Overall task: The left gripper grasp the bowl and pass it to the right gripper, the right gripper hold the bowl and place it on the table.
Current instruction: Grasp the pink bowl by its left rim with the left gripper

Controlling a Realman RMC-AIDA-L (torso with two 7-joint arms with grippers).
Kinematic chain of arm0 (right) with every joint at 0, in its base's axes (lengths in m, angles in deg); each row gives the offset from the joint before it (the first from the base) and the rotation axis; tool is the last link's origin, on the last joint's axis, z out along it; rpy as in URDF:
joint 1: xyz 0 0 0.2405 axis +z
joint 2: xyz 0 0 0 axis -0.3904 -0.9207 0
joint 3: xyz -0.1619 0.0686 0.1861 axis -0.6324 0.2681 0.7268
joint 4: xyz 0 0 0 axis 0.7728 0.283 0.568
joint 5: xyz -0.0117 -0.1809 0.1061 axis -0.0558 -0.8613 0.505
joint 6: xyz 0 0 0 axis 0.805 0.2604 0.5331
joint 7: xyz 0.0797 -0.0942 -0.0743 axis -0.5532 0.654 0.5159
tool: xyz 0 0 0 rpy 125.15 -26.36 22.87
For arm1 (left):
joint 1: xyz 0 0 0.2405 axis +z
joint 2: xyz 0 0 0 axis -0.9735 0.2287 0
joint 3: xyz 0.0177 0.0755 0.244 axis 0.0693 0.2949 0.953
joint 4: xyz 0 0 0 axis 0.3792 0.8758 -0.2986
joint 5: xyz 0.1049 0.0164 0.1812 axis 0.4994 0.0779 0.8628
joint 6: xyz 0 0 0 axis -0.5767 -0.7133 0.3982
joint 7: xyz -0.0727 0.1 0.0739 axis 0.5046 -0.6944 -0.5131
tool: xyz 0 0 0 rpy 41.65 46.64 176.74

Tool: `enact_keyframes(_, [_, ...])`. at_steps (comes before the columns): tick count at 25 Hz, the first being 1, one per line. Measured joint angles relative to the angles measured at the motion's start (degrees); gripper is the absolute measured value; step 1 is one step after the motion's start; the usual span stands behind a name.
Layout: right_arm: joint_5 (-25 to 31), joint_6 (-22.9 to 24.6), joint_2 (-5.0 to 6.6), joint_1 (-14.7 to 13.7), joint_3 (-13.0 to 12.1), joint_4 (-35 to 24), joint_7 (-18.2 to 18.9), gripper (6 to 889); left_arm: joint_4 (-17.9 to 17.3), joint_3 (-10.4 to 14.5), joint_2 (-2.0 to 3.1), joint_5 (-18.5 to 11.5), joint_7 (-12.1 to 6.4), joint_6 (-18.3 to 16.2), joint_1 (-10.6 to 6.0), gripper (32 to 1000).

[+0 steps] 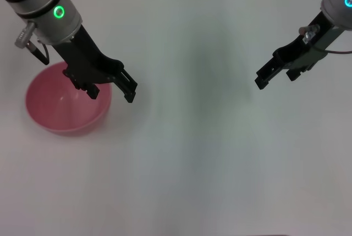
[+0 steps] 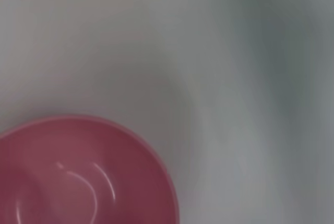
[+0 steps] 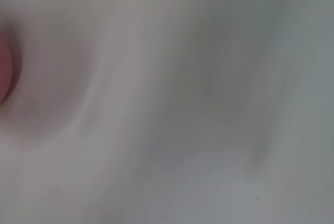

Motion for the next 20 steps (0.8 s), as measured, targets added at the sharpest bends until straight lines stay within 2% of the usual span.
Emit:
enact_keyframes(5, [0.0,0.1,0.00,0.0,0.0,0.0,0.0,882,-0.1,0.0,0.02,-1.0,0.00,0.0,0.00,880])
enact_keyframes(20, [0.0,0.1,0.00,0.0,-0.1,0.0,0.0,882,0.0,0.0,0.14,-1.0,-0.13,0.4,0.37,879])
